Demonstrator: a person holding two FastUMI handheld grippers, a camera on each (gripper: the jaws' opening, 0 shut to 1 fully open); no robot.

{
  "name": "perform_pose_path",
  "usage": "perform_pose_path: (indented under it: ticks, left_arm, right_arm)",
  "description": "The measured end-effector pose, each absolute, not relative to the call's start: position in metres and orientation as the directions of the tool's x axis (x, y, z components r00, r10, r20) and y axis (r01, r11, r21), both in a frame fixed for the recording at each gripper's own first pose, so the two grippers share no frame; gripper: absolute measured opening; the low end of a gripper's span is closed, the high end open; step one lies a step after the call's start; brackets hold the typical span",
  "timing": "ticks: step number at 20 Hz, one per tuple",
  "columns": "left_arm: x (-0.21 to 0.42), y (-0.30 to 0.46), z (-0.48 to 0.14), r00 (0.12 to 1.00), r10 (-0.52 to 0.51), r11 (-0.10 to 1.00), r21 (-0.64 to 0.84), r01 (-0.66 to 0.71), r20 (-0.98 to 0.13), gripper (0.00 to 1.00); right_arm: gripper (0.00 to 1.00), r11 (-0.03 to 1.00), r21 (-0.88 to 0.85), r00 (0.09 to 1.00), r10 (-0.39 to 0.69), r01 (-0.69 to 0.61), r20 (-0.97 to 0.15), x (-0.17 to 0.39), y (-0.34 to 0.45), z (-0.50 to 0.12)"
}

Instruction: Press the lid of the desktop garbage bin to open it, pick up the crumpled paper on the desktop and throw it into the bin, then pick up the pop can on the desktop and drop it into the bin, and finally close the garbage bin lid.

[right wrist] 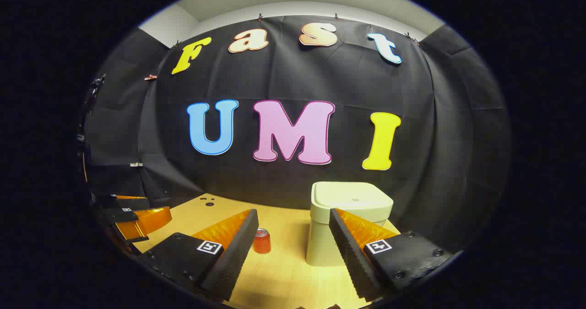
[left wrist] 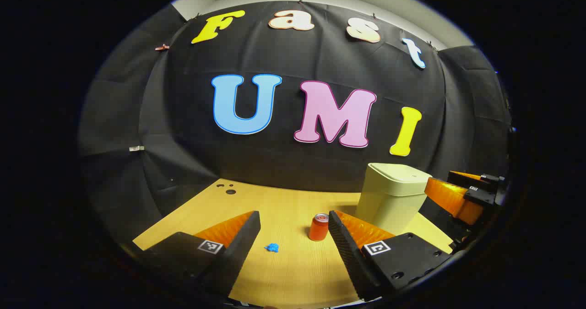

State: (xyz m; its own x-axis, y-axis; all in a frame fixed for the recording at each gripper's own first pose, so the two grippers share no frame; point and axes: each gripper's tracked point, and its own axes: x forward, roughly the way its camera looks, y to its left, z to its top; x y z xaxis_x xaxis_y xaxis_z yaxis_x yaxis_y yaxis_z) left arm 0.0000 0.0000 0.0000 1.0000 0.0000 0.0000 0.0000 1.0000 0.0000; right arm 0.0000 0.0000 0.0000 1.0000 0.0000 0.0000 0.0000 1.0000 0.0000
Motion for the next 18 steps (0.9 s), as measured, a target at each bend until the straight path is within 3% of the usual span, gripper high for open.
perform_pose_path:
  ticks: [18]
  left_arm:
    - [0.045, -0.02, -0.017, 0.999, -0.019, 0.999, 0.038, 0.02, -0.037, 0.96]
  right_arm:
    - [0.98, 0.998, 0.028, 0.997, -0.054, 0.056, -0.05, 0.038, -0.038, -0.021]
